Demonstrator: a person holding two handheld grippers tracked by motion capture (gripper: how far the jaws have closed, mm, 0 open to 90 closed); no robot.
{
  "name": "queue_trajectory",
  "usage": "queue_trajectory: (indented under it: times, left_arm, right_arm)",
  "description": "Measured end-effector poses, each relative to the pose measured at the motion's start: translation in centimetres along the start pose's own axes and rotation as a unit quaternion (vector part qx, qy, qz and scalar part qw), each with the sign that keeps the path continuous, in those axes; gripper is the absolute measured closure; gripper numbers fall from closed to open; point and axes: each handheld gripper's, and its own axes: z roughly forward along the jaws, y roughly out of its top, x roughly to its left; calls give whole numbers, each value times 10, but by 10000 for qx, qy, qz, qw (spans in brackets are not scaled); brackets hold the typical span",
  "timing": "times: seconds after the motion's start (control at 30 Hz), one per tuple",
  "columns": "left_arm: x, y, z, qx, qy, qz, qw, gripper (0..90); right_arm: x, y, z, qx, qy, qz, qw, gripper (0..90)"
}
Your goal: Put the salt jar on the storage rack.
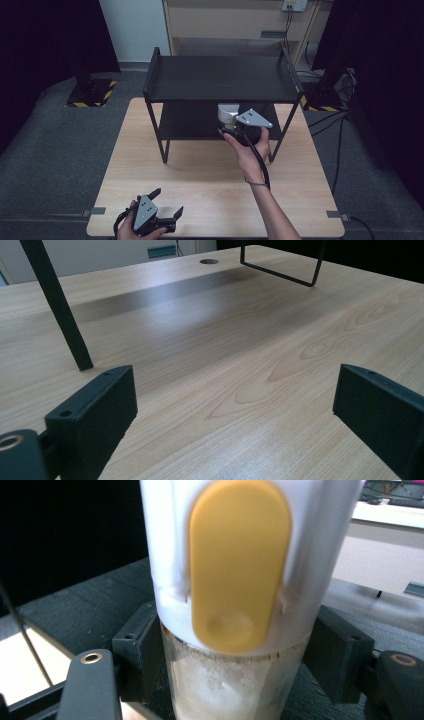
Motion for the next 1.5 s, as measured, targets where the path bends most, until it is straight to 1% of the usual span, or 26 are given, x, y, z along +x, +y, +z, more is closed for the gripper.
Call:
queue_trajectory:
  times: [0.03, 0.13, 0.2, 0.23, 0.27, 0.3, 0.33, 0.4, 0.47, 0.53, 0.57, 0.6, 0.63, 0.67, 0.77, 0.8, 0.83, 0.87, 0.93, 1.13, 1.33, 1.43, 1.5]
  left_arm:
    - [0, 0, 0, -9, -4, -7, 10000, 28]
    - [0, 0, 0, -8, -9, -7, 10000, 28]
    - [0, 0, 0, 3, -15, 7, 10000, 28]
    - [0, 0, 1, 10, -25, 22, 10000, 28]
    - [0, 0, 1, 10, -25, 22, 10000, 28]
    - [-1, 0, 1, 5, -26, 24, 10000, 28]
    - [0, 0, 1, 9, -38, 22, 10000, 28]
    - [0, 0, 1, 5, -41, 15, 10000, 28]
    - [0, 0, 1, 6, -45, 5, 10000, 28]
    - [0, 0, 1, 13, -56, -4, 10000, 28]
    - [0, 0, 1, 13, -56, -4, 10000, 28]
    - [0, 0, 1, 15, -59, -10, 10000, 28]
    - [1, 0, 1, 11, -59, -18, 10000, 28]
    - [1, 0, 1, 11, -59, -18, 10000, 28]
    - [0, 0, 1, 15, -52, -20, 10000, 28]
    - [0, 0, 1, 20, -47, -18, 10000, 28]
    - [0, 0, 1, 29, -41, -14, 10000, 28]
    - [0, 0, 2, 33, -35, -14, 10000, 28]
    - [0, -1, 2, 48, -15, 0, 10000, 28]
    - [-1, -1, 2, 49, 83, 1, 10000, 28]
    - [0, -2, 1, 45, 179, -19, 9998, 28]
    - [1, -2, 1, 45, 207, -12, 9998, 28]
    - [0, -2, 1, 48, 224, -5, 9997, 28]
  right_arm:
    - [-1, -4, 2, -82, -9, 94, 9999, 307]
    - [0, -7, 2, -135, -18, 72, 9999, 306]
    - [0, -10, 2, -174, -30, 110, 9998, 305]
    - [-3, -12, 1, -207, 24, 174, 9996, 303]
    - [-3, -12, 1, -207, 24, 174, 9996, 303]
    - [-6, -13, 1, -221, 69, 198, 9995, 278]
    - [-8, -13, 1, -213, 118, 253, 9994, 214]
    - [-10, -15, -4, -245, 120, 394, 9989, 150]
    - [-13, -15, -9, -269, 134, 355, 9989, 147]
    - [-19, -16, -15, -290, 271, 357, 9986, 148]
    - [-19, -16, -15, -290, 271, 357, 9986, 148]
    - [-21, -17, -20, -300, 321, 349, 9984, 148]
    - [-27, -20, -28, -340, 405, 330, 9981, 148]
    - [-27, -20, -28, -340, 405, 330, 9981, 148]
    - [-30, -25, -45, -323, 434, 305, 9981, 146]
    - [-30, -26, -51, -305, 444, 287, 9981, 146]
    - [-30, -30, -63, -281, 460, 239, 9983, 146]
    - [-30, -30, -63, -281, 460, 239, 9983, 146]
    - [-30, -34, -75, -206, 488, 215, 9984, 146]
    - [-31, -49, -103, -70, 466, 147, 9988, 146]
    - [-28, -70, -126, 118, 413, 67, 9991, 144]
    - [-27, -79, -135, 278, 451, -1, 9986, 144]
    - [-26, -86, -142, 352, 404, -20, 9986, 144]
